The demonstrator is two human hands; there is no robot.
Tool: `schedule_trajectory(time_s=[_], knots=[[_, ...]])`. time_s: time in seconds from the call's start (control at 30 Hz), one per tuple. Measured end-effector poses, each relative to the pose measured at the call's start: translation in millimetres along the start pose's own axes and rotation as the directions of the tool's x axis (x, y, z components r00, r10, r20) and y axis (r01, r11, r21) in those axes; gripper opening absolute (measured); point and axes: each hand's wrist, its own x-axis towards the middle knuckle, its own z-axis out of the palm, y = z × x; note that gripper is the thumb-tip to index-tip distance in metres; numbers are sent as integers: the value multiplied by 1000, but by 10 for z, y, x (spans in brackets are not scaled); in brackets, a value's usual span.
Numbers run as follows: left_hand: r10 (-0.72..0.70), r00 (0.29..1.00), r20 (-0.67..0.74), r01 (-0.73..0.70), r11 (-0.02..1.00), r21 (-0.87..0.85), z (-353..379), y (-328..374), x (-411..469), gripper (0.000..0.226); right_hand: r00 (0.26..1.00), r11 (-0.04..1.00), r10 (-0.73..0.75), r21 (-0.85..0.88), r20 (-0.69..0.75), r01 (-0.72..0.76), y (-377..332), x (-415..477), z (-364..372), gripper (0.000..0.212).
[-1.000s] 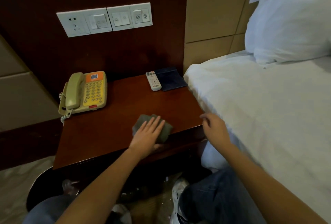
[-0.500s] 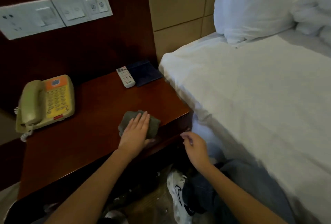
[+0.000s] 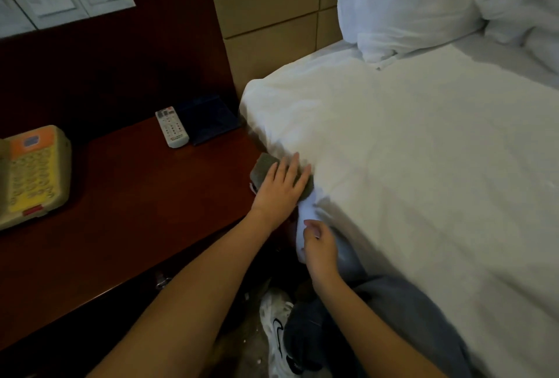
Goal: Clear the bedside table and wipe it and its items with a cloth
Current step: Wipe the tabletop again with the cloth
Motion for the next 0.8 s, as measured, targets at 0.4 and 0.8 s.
schedule_trajectory(time_s=[0.4,0.8], knots=[[314,907,281,-363,921,143,-37,-449,-623,77,994,982,-37,-182,105,56,-50,-210,32,31],[56,983,177,-45,997,-64,29,-838,-1323,75,963,940,-213,-234,163,248,73,-336,279,33]])
